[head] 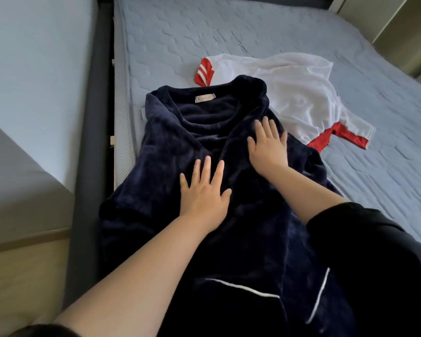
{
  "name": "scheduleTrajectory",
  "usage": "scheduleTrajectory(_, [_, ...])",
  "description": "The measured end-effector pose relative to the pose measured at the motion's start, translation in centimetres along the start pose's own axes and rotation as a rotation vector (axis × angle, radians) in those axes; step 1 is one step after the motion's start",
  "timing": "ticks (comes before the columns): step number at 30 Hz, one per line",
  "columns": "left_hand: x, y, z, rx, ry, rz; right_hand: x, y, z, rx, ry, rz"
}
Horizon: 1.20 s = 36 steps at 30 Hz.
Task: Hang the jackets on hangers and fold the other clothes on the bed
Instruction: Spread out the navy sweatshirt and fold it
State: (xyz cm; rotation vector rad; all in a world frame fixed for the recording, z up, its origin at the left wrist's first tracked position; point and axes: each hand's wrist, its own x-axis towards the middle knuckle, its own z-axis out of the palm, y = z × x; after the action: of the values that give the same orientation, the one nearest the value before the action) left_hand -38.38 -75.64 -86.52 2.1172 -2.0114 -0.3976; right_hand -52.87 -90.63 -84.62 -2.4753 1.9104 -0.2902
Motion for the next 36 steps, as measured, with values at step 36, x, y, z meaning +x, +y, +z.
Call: scheduleTrajectory(36, [-18.9,-1.2,-4.1,-0.845,-0.608,-0.459,-32.9,-2.8,-7.3,0.751,-0.552,0.413])
